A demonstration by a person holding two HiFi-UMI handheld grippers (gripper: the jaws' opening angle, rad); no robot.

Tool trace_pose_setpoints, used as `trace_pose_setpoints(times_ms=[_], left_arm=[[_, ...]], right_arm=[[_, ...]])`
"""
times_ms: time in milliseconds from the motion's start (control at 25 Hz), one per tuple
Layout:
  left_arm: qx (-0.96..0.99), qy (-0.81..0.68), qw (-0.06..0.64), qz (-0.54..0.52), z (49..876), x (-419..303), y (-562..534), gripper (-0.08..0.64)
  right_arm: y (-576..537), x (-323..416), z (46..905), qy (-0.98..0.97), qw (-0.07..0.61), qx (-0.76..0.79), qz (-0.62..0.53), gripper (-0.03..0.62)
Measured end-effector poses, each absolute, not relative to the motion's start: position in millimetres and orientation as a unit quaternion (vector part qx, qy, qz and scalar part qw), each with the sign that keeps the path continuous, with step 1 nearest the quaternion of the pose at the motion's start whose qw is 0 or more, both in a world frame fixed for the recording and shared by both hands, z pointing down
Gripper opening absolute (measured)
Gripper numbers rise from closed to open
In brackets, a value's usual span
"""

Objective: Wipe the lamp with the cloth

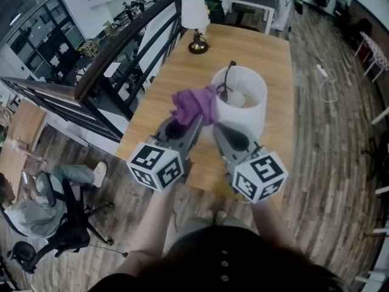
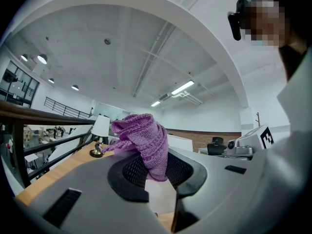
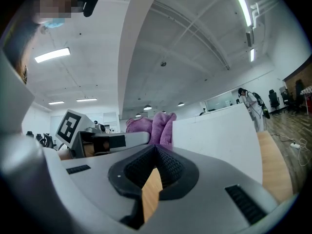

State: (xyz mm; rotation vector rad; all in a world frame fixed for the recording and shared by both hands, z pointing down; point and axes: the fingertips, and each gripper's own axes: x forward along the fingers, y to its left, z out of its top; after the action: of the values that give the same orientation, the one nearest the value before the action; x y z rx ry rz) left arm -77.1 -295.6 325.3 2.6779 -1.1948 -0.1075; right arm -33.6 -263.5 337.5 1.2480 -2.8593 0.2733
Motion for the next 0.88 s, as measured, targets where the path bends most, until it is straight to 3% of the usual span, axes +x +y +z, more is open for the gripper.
trace_pose_setpoints(times_ms=[880], left_arm=[[0.896,-0.424,0.132,0.0,370.4,-80.2,-286.3,0.078]], right_arm=[[-249.6,-24.6,357.6,-0.903,0.011,0.412,0.12,0.012]])
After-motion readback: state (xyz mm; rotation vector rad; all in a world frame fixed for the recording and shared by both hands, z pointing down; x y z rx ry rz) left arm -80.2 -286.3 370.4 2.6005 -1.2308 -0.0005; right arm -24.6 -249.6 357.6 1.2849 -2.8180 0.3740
